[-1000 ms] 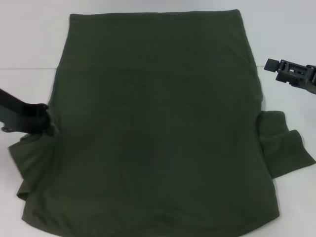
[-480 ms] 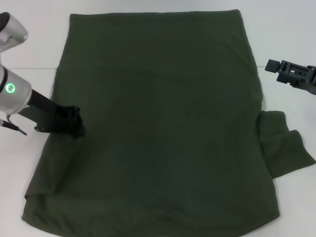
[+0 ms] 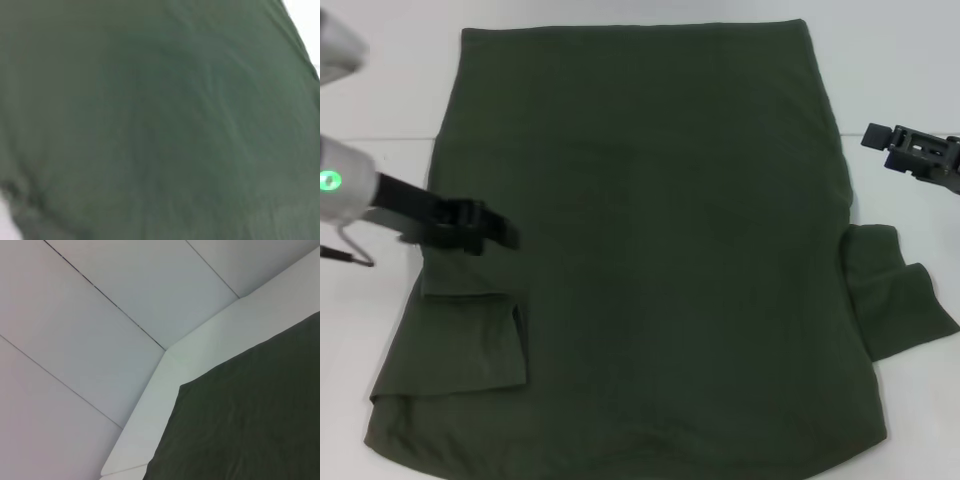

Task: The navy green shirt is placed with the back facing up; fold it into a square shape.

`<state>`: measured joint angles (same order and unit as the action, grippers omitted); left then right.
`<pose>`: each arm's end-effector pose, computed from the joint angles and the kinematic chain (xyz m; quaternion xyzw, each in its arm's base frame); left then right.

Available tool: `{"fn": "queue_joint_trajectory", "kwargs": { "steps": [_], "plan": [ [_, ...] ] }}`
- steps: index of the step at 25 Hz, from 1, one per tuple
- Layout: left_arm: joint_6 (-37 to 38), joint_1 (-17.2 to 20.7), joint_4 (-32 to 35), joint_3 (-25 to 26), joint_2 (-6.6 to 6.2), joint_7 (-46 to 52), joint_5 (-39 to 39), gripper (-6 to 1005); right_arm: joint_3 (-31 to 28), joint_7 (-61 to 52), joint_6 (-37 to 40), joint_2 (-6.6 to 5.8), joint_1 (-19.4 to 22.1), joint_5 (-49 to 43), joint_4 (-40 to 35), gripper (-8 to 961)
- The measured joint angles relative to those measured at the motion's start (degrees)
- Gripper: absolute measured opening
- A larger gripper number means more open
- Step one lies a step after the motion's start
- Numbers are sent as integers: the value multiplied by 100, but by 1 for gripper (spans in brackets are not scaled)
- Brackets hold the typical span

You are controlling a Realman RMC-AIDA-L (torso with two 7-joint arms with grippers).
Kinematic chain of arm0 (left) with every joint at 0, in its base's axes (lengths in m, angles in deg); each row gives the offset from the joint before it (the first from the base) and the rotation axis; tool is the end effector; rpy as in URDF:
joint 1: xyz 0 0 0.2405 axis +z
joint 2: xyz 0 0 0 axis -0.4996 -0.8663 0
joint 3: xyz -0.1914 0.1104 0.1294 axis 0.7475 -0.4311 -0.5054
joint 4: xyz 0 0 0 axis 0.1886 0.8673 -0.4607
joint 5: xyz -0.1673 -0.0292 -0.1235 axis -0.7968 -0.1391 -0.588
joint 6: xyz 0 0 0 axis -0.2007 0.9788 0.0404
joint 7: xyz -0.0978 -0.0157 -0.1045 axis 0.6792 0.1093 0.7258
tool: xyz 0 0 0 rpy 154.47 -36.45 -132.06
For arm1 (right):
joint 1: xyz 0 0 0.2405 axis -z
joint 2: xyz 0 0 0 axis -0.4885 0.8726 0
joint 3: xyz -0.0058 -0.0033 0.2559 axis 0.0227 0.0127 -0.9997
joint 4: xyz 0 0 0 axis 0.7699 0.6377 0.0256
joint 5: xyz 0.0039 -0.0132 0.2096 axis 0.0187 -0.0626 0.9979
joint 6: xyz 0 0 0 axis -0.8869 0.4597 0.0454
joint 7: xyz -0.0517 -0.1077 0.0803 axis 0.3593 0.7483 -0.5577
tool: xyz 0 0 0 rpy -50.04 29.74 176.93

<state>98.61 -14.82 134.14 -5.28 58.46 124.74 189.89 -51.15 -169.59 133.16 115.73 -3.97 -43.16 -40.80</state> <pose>-0.2295 0.4008 0.0593 -0.7791 -0.5941 -0.0236 0.1986 0.2798 0.3812 0.0708 -0.7508 0.5238 0.3558 0.1878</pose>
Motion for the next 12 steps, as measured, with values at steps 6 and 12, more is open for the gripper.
{"fn": "queue_joint_trajectory", "kwargs": {
  "steps": [6, 12],
  "plan": [
    [8, 394, -54, 245, -168, 780, -169, 588, -7, -1, 1, -32, 10, 1, 0, 942],
    [-326, 575, -421, 548, -313, 1016, -148, 744, 9, -1, -13, -39, 8, 1, 0, 942]
  ]
}}
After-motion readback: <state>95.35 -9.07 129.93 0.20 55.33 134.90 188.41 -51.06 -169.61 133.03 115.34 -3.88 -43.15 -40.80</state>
